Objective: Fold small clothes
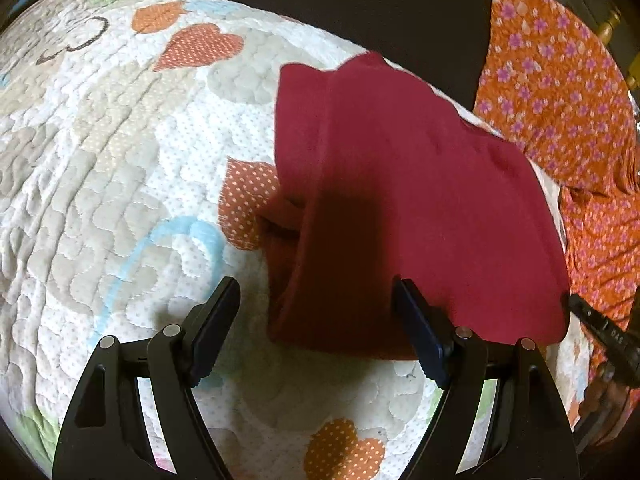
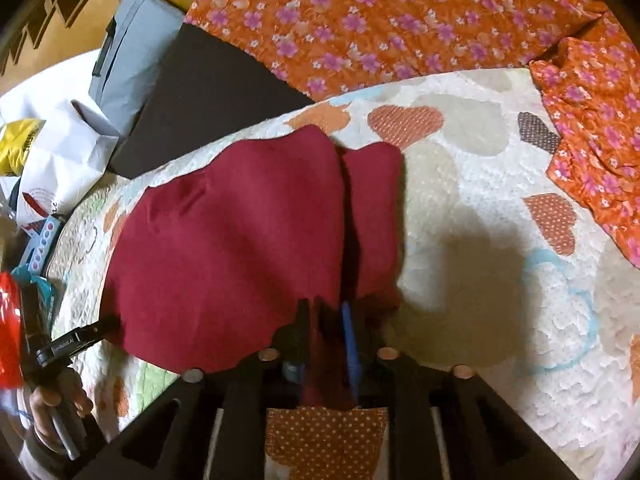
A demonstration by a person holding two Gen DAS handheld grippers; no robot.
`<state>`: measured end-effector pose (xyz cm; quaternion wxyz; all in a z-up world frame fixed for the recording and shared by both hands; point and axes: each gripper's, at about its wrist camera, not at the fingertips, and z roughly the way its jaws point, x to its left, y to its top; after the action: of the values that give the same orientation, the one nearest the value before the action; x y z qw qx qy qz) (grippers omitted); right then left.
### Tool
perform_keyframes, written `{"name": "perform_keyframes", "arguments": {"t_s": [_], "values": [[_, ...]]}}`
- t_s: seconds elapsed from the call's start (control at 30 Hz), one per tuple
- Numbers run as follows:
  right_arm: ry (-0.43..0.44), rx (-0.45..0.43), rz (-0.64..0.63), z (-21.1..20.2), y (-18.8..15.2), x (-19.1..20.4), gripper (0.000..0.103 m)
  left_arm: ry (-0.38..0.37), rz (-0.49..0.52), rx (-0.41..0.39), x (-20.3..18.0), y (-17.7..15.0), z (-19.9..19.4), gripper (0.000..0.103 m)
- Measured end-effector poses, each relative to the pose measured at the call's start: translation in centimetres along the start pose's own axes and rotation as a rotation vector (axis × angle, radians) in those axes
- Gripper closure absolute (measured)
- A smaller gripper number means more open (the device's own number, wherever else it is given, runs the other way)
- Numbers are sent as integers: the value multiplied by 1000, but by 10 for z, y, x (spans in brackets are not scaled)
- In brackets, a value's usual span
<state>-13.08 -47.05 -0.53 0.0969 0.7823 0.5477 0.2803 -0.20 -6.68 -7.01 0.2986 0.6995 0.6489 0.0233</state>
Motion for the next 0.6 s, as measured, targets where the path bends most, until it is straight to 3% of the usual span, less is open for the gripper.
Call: {"name": "perform_keyframes", "arguments": {"t_s": [0.03, 0.27, 0.3, 0.37, 0.4, 0.47, 0.53, 0.6], "values": [[-4, -2, 2, -1, 0, 1, 76, 6, 1, -10, 3, 0, -2, 23], [-7, 37, 23, 14, -3, 2, 76, 50, 16, -81, 4, 3, -10, 24], [-13, 37, 16, 16, -3, 2, 76, 51, 21, -85, 2, 4, -10, 31], [-26, 30, -8, 20, -3, 5, 76, 48, 55, -80, -3, 3, -7, 56], [-28, 25, -20, 22, -4, 7, 76, 37, 83, -61, -7, 2, -4, 74], [-23, 21, -40, 21, -3, 10, 93, 39, 134, -51, -18, 0, 0, 85], [-21, 7, -58, 15, -3, 13, 95, 46, 164, -61, -23, -4, -5, 95], [-6, -1, -63, 9, -2, 14, 96, 6, 142, -41, -19, -7, -8, 96]]}}
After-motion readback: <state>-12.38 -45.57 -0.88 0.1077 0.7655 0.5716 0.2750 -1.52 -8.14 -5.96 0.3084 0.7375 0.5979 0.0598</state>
